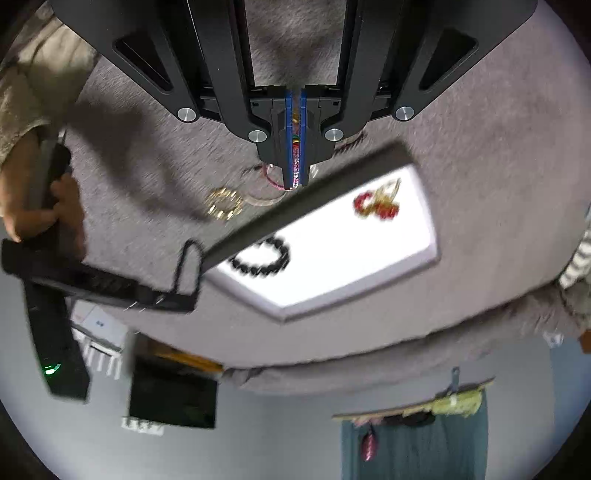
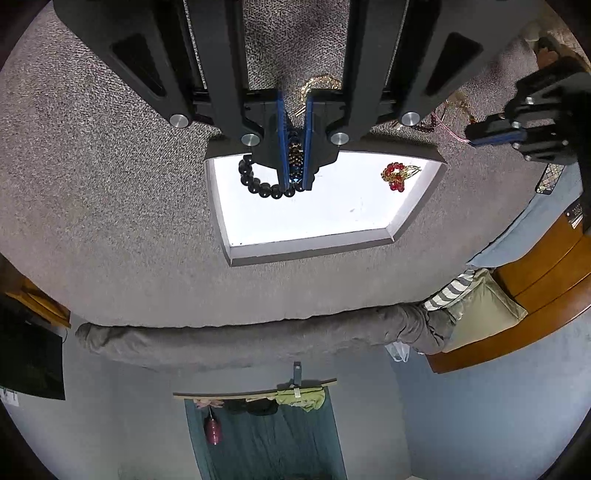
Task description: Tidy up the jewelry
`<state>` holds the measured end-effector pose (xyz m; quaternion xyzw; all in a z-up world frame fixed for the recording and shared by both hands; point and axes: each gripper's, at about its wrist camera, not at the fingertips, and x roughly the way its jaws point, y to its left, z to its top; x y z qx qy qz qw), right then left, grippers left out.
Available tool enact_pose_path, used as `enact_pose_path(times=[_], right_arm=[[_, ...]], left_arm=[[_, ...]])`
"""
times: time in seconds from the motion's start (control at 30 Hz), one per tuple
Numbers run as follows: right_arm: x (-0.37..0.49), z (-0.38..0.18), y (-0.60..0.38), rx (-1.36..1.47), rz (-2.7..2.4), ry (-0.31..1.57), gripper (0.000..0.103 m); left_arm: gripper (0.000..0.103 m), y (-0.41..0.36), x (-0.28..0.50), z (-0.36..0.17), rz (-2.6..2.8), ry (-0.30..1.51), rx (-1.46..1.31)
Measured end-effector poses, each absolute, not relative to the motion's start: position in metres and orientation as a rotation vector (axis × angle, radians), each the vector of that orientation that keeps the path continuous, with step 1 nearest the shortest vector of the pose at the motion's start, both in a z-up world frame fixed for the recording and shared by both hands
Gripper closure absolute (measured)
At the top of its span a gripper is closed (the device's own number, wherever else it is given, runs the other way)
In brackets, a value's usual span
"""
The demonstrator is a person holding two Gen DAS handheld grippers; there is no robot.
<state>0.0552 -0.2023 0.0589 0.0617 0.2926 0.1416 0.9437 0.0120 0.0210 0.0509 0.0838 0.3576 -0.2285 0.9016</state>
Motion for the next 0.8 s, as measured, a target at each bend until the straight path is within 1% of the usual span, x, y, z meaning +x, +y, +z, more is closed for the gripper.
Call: enact_pose_path(times=[0.2, 0.47, 0.8], right_arm=[[0.052, 0.063, -0.200, 0.126, 0.307, 0.586, 0.096], [0.051, 0.065, -0.194, 0.119, 0.315, 0.582, 0.096], [0.049, 0.066, -0.190, 0.114, 0.329, 0.581, 0.096]], left_arm=[[0.100, 0.039, -0.009, 0.042, -0.406, 0.768, 0.218], [0.100, 0.053, -0.032, 0.075, -0.422, 0.687, 0.198], [0.100, 0.042, -0.020, 0.092, -0.427, 0.652, 0.208]])
